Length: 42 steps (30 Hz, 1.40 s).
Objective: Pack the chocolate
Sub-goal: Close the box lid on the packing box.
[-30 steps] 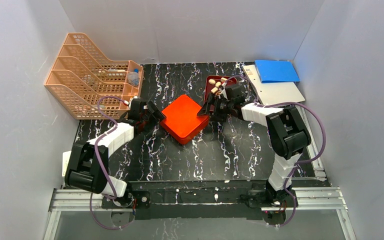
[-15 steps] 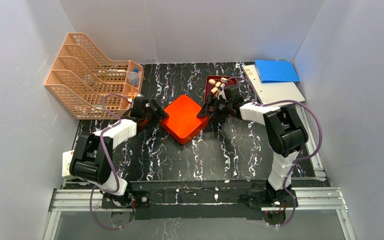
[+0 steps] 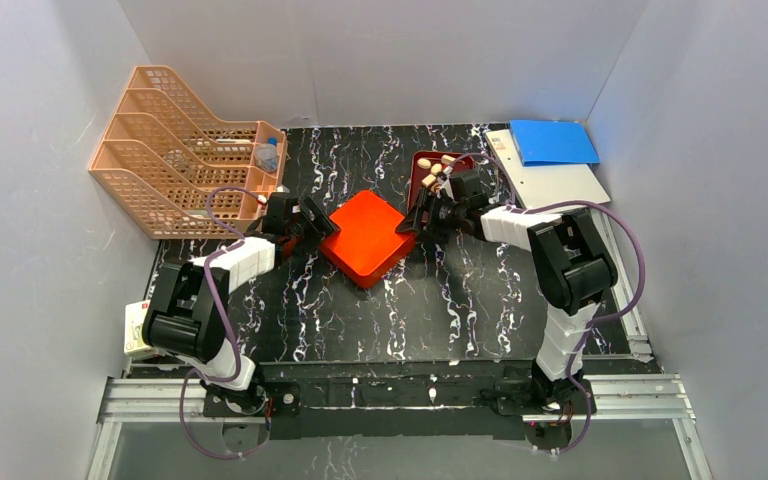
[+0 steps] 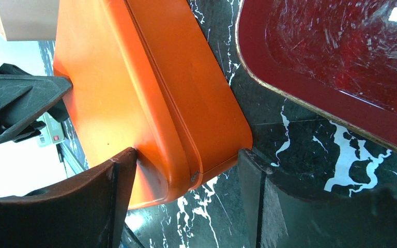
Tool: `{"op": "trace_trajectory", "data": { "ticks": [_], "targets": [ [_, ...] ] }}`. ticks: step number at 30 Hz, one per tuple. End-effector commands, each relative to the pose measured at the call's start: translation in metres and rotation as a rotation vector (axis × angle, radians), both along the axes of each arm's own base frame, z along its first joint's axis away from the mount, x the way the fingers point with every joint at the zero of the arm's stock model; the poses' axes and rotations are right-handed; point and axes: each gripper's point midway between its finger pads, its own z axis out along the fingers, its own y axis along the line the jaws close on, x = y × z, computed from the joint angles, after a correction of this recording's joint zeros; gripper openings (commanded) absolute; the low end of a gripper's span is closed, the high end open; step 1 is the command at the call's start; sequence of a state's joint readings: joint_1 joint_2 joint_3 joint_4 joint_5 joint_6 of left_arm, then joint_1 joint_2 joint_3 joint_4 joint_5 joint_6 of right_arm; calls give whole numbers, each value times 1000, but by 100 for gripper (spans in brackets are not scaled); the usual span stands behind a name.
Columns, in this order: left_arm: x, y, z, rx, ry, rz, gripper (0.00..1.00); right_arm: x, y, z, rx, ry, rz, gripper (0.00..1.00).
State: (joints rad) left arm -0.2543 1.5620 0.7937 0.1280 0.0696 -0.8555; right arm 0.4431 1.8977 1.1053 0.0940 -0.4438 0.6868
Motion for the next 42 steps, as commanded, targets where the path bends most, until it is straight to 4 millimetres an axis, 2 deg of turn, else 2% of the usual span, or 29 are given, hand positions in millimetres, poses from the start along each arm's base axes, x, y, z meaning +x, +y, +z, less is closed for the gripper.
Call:
{"op": "trace_trajectory", "data": {
  "ticks": [1,3,8,13,17,21,29,42],
  "targets": [
    [-8,6,-9,31,37,-13,78,-8,-15,-25,-86,30,-43,62],
    [-9,6,-11,36,42,-13,78,-9,-17,-26,-90,31,-53,60],
    [-13,8,-14,42,50,-14,78,-13,-23,-31,-91,47,-77,43],
    [-17,9,-16,47,58,-16,77,-16,-32,-38,-71,75,-110,33],
    [-20,9,-19,39,69,-15,74,-20,-33,-48,-54,111,-113,14],
    [-24,7,-22,31,79,-15,69,-25,-30,-62,-30,159,-116,1],
    [-35,6,-30,31,96,-26,64,-33,-29,-78,9,230,-140,1],
    [-52,-21,-31,31,96,-74,61,-33,-50,-90,-150,248,-175,1]
  ]
}}
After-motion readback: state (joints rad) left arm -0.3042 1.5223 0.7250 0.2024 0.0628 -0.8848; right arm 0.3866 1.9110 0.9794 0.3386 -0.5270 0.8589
